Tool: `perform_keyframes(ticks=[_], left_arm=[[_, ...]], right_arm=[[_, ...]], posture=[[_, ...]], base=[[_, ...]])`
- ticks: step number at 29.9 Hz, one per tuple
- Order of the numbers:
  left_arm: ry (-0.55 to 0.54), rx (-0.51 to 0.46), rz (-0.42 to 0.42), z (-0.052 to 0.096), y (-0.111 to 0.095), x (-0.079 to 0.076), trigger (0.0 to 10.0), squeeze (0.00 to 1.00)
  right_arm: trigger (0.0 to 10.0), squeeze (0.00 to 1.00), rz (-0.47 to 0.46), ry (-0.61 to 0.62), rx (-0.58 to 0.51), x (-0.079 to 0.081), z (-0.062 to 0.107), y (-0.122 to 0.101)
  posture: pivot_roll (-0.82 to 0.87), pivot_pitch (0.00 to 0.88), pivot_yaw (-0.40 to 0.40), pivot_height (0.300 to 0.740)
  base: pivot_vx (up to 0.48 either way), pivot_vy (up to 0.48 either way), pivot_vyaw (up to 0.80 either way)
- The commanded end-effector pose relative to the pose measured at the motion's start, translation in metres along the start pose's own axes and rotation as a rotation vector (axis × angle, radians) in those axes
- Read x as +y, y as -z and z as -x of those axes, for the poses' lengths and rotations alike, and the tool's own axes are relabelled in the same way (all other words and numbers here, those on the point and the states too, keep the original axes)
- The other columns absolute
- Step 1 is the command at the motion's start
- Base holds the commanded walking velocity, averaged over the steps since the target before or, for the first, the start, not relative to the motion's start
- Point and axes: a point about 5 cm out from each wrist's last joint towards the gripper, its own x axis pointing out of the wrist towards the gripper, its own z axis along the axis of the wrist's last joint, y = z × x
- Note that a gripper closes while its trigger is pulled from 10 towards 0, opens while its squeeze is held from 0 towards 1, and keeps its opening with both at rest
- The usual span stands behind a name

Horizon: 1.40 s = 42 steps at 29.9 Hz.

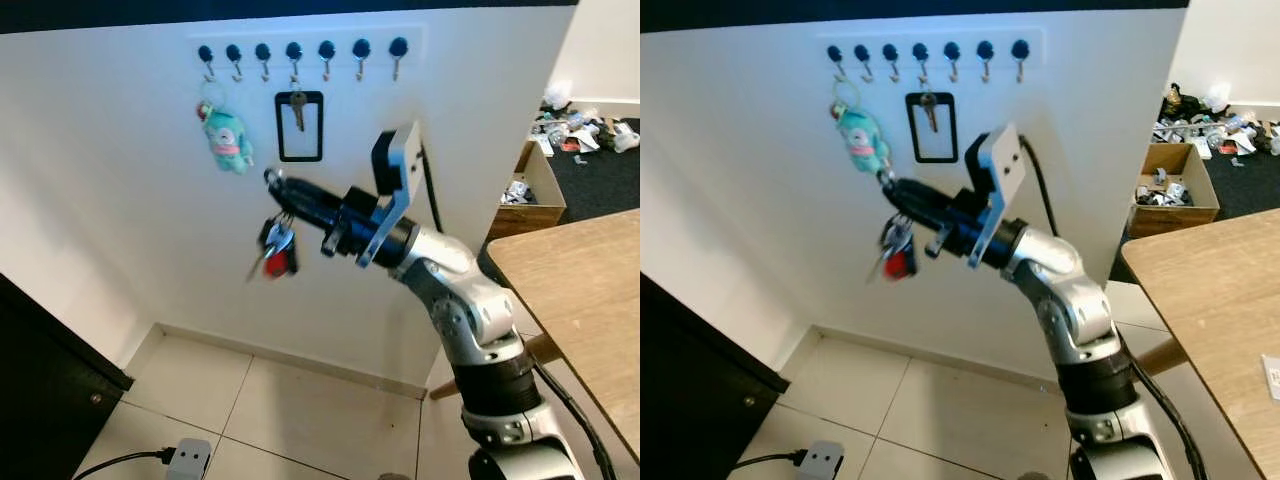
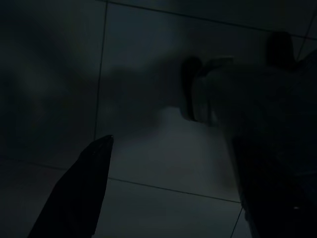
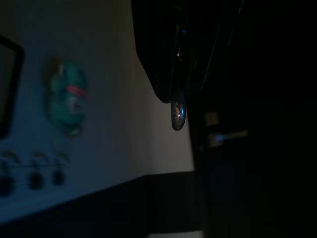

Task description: Hang keys on a hook

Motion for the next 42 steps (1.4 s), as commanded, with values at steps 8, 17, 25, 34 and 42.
perform_keyframes(ticks=[8,17,25,34,42], left_arm=[[-0.025,0.019,0.005,0.002,0.008,0.004,10.0,0.00],[-0.022,0.029,-0.002,0.003,0.010,0.005,10.0,0.00],[-0.019,0.045,-0.006,0.004,0.015,0.005,10.0,0.00],[-0.011,0.063,-0.009,0.005,0.023,0.005,10.0,0.00],[-0.003,0.073,-0.018,0.007,0.029,0.005,10.0,0.00]], right_arm=[[10.0,0.00,-0.115,0.124,-0.153,-0.024,-0.002,-0.014],[10.0,0.00,-0.278,0.214,-0.277,-0.046,-0.003,-0.023],[10.0,0.00,-0.338,0.267,-0.310,-0.060,-0.008,-0.023],[10.0,0.00,-0.402,0.242,-0.385,-0.069,-0.014,-0.031],[10.0,0.00,-0.432,0.205,-0.450,-0.072,-0.015,-0.038]], posture=[[-0.13,0.091,0.116,0.740],[-0.12,0.115,0.124,0.740],[-0.11,0.139,0.127,0.740],[-0.08,0.159,0.127,0.740],[-0.07,0.183,0.133,0.740]], base=[[0.000,0.000,0.00],[0.000,0.000,0.00],[0.000,0.000,0.00],[0.000,0.000,0.00],[0.000,0.000,0.00]])
